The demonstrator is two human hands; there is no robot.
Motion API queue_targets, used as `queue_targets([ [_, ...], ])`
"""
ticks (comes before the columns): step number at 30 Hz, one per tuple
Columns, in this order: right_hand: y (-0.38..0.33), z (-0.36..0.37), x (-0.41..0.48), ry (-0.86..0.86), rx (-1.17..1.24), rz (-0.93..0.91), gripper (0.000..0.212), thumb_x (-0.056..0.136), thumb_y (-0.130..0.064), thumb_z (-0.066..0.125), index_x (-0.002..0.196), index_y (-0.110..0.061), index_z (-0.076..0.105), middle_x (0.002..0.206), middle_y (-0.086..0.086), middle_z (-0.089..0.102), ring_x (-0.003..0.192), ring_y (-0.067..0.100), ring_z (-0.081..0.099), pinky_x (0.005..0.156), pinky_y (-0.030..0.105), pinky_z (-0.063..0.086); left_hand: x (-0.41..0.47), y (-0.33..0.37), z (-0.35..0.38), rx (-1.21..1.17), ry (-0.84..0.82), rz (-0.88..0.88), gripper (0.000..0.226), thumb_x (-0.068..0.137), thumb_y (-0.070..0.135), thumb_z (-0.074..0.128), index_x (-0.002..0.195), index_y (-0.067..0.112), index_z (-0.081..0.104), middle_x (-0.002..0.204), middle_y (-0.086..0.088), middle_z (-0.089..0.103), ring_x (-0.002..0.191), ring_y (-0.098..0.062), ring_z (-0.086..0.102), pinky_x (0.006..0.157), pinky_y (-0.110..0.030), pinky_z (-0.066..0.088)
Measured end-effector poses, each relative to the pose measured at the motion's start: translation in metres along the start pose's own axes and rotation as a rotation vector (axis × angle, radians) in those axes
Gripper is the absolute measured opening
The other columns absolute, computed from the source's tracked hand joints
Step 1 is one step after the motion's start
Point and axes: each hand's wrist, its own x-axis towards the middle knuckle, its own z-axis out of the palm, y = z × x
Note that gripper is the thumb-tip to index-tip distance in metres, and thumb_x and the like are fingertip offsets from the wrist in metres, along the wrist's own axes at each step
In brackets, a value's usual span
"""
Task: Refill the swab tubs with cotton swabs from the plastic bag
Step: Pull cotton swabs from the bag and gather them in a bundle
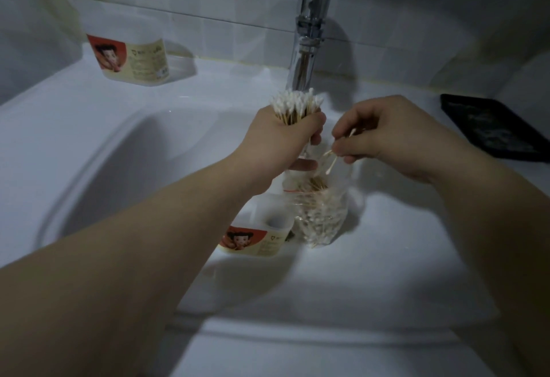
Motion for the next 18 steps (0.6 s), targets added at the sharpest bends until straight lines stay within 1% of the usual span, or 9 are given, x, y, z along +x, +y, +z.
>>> queue_targets([
  [2,0.000,-0.001,0.000,0.022,0.046,-0.012,0.018,0.077,0.004,0.082,0.083,-0.011,0.074,0.064,0.009,0.071,0.061,0.018,0.072,0.064,0.021,0.057,0.000,-0.001,0.000,0.025,-0.012,-0.021,0.003,0.095,0.017,0.069,0.096,0.015,0.069,0.093,-0.008,0.072,0.088,-0.017,0.072,0.065,-0.042,0.064],
  [4,0.000,0.001,0.002,0.057,0.114,-0.027,0.019,0.077,0.006,0.082,0.081,-0.010,0.073,0.065,0.010,0.069,0.062,0.019,0.072,0.066,0.023,0.058,-0.002,-0.002,0.001,0.043,-0.062,-0.054,0.009,0.095,0.020,0.069,0.103,0.015,0.070,0.104,-0.009,0.074,0.096,-0.022,0.073,0.067,-0.045,0.064],
  [6,0.000,0.004,0.003,0.090,0.194,-0.041,0.021,0.076,0.009,0.080,0.082,-0.009,0.072,0.069,0.013,0.068,0.064,0.021,0.073,0.068,0.026,0.060,-0.005,-0.002,0.002,0.051,-0.144,-0.077,0.015,0.098,0.020,0.066,0.111,0.015,0.070,0.107,-0.009,0.075,0.095,-0.022,0.075,0.066,-0.042,0.063],
  [8,0.001,0.008,0.005,0.107,0.237,-0.052,0.023,0.076,0.011,0.079,0.087,-0.008,0.072,0.077,0.017,0.071,0.066,0.023,0.073,0.070,0.028,0.062,-0.007,-0.001,0.003,0.036,-0.193,-0.089,0.017,0.099,0.019,0.065,0.114,0.013,0.069,0.104,-0.009,0.076,0.089,-0.020,0.075,0.064,-0.037,0.061],
  [12,0.001,0.014,0.006,0.121,0.377,-0.007,0.018,0.086,0.008,0.072,0.091,-0.009,0.075,0.081,0.017,0.075,0.070,0.024,0.075,0.070,0.024,0.060,-0.005,0.000,0.001,0.044,-0.185,-0.088,0.013,0.094,0.010,0.069,0.108,0.011,0.070,0.092,-0.008,0.074,0.078,-0.017,0.069,0.064,-0.034,0.061],
  [15,0.000,0.015,0.009,0.151,0.436,0.004,0.015,0.093,0.001,0.068,0.096,-0.012,0.075,0.089,0.016,0.076,0.075,0.022,0.076,0.072,0.022,0.060,-0.004,-0.002,0.002,0.069,-0.163,-0.067,0.017,0.090,0.002,0.071,0.105,0.008,0.069,0.086,-0.008,0.069,0.074,-0.017,0.065,0.063,-0.034,0.062],
  [18,0.002,0.016,0.013,0.199,0.404,0.005,0.010,0.099,-0.012,0.063,0.102,-0.010,0.073,0.092,0.017,0.075,0.076,0.021,0.076,0.073,0.028,0.061,0.000,-0.002,0.001,0.059,-0.075,-0.032,0.016,0.088,-0.001,0.070,0.094,0.014,0.069,0.076,-0.004,0.066,0.070,-0.016,0.064,0.062,-0.035,0.061],
])
